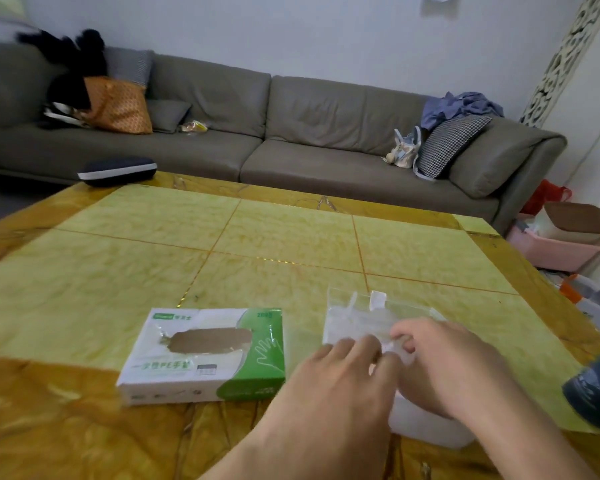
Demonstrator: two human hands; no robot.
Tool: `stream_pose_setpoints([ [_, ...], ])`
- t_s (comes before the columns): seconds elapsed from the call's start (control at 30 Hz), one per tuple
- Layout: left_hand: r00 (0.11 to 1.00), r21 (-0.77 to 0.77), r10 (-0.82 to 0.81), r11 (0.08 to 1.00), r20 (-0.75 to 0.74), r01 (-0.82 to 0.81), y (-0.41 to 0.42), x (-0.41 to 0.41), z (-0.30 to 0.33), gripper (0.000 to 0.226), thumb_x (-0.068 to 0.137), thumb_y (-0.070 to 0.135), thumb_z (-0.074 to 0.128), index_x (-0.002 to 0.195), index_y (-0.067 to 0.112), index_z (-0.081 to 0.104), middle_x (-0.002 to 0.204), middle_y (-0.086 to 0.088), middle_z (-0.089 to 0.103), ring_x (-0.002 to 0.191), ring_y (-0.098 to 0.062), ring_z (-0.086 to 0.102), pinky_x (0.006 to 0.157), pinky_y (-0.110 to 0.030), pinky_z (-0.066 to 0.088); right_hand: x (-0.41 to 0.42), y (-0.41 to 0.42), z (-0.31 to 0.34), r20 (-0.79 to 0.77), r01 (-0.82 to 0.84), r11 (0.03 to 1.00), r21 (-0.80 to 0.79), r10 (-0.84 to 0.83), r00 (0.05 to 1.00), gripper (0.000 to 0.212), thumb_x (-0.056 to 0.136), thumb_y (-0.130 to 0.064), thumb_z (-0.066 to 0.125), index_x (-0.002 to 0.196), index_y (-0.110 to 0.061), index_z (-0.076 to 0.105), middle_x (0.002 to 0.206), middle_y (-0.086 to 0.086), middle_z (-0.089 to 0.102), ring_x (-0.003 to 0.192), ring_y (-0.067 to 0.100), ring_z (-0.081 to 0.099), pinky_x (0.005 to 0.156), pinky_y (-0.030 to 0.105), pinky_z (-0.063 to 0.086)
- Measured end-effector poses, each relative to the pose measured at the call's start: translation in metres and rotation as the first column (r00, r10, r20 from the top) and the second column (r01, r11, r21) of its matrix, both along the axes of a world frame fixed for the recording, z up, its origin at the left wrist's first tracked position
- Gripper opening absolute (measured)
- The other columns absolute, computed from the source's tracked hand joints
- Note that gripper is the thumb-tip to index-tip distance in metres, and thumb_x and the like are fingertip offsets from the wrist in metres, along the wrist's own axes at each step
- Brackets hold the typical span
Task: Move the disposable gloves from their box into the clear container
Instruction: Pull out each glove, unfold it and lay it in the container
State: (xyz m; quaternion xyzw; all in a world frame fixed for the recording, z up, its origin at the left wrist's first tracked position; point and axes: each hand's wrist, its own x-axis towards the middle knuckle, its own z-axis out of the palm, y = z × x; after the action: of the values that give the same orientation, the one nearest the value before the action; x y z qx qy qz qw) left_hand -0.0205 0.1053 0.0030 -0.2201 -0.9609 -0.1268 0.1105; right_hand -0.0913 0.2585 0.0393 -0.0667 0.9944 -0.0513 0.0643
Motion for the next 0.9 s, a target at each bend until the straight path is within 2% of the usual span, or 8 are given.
stream_pose_setpoints([
  [0.07, 0.998, 0.145, 0.068, 0.987, -0.014, -0.065, -0.018, 0.008, 0.017, 0.023, 0.083, 0.023, 0.059, 0.106, 0.024, 0.054, 0.099, 0.007, 0.054, 0.079, -0.015, 0.054, 0.064, -0.026, 0.046, 0.003, -0.003, 0.001, -0.052, 0.028, 0.999, -0.024, -0.029, 0.998, 0.048, 0.084, -0.048, 0.050, 0.130, -0.043, 0.061, 0.123, -0.017, 0.068, 0.106, 0.016, 0.066, 0.087, 0.033, 0.054],
  [0.17, 0.915, 0.263, 0.402, 0.884, -0.004, -0.387, -0.058, 0.010, 0.032, 0.006, 0.095, 0.025, 0.048, 0.097, 0.030, 0.044, 0.095, 0.014, 0.049, 0.076, -0.010, 0.050, 0.061, -0.026, 0.044, 0.008, -0.008, 0.003, -0.208, 0.059, 0.997, -0.042, -0.067, 0.976, 0.041, 0.090, -0.029, 0.052, 0.128, -0.032, 0.065, 0.127, -0.013, 0.068, 0.111, 0.019, 0.064, 0.084, 0.030, 0.051],
  [0.27, 0.796, 0.067, 0.583, 0.798, 0.159, -0.598, -0.095, 0.008, 0.029, 0.025, 0.105, 0.026, 0.033, 0.094, 0.026, 0.056, 0.095, 0.008, 0.056, 0.090, -0.016, 0.059, 0.081, -0.039, 0.056, 0.026, -0.027, 0.002, -0.382, -0.117, 0.985, -0.127, 0.060, 0.922, 0.047, 0.094, -0.019, 0.050, 0.138, -0.029, 0.060, 0.135, -0.015, 0.059, 0.120, 0.010, 0.055, 0.096, 0.022, 0.044],
  [0.37, 0.776, -0.136, 0.526, 0.848, 0.348, -0.513, -0.114, 0.008, 0.018, 0.043, 0.107, 0.029, 0.024, 0.117, 0.036, 0.064, 0.111, 0.005, 0.065, 0.110, -0.020, 0.062, 0.091, -0.036, 0.053, 0.046, -0.056, -0.013, -0.379, -0.428, 0.902, -0.057, 0.378, 0.845, 0.054, 0.089, -0.016, 0.053, 0.143, -0.023, 0.056, 0.143, -0.009, 0.054, 0.136, 0.012, 0.045, 0.118, 0.024, 0.025],
  [0.43, 0.767, -0.193, 0.489, 0.871, 0.414, -0.451, -0.122, 0.006, 0.003, 0.044, 0.104, 0.039, 0.021, 0.096, 0.024, 0.062, 0.106, 0.001, 0.065, 0.104, -0.022, 0.061, 0.085, -0.038, 0.049, 0.054, -0.074, -0.030, -0.300, -0.560, 0.829, 0.003, 0.535, 0.790, 0.061, 0.077, -0.020, 0.059, 0.139, -0.021, 0.060, 0.141, -0.005, 0.057, 0.138, 0.017, 0.047, 0.123, 0.032, 0.020],
  [0.57, 0.774, -0.341, 0.484, 0.867, 0.409, -0.363, -0.125, -0.003, -0.016, 0.035, 0.102, 0.031, 0.022, 0.095, 0.022, 0.055, 0.097, -0.001, 0.055, 0.093, -0.028, 0.052, 0.076, -0.039, 0.034, 0.053, -0.093, -0.064, -0.276, -0.664, 0.746, 0.051, 0.649, 0.709, 0.065, 0.067, -0.026, 0.036, 0.119, -0.019, 0.074, 0.107, -0.004, 0.067, 0.106, 0.015, 0.066, 0.122, 0.038, 0.029],
  [0.67, 0.768, -0.240, 0.503, 0.864, 0.395, -0.443, -0.121, -0.005, -0.015, 0.026, 0.103, 0.023, 0.029, 0.085, 0.021, 0.047, 0.087, 0.000, 0.047, 0.084, -0.027, 0.046, 0.071, -0.038, 0.035, 0.053, -0.097, -0.074, -0.289, -0.647, 0.762, 0.005, 0.621, 0.729, 0.064, 0.065, -0.025, 0.031, 0.109, -0.021, 0.078, 0.097, -0.005, 0.067, 0.095, 0.015, 0.068, 0.115, 0.037, 0.046],
  [0.9, 0.733, 0.144, 0.584, 0.739, 0.349, -0.658, -0.130, -0.005, -0.003, 0.032, 0.090, 0.024, 0.053, 0.061, 0.012, 0.062, 0.070, 0.006, 0.066, 0.051, -0.020, 0.055, 0.048, -0.037, 0.048, 0.054, -0.094, -0.068, -0.269, -0.668, 0.739, -0.089, 0.628, 0.730, 0.059, 0.048, -0.023, 0.059, 0.105, -0.027, 0.077, 0.106, -0.011, 0.071, 0.100, 0.008, 0.068, 0.108, 0.025, 0.046],
])
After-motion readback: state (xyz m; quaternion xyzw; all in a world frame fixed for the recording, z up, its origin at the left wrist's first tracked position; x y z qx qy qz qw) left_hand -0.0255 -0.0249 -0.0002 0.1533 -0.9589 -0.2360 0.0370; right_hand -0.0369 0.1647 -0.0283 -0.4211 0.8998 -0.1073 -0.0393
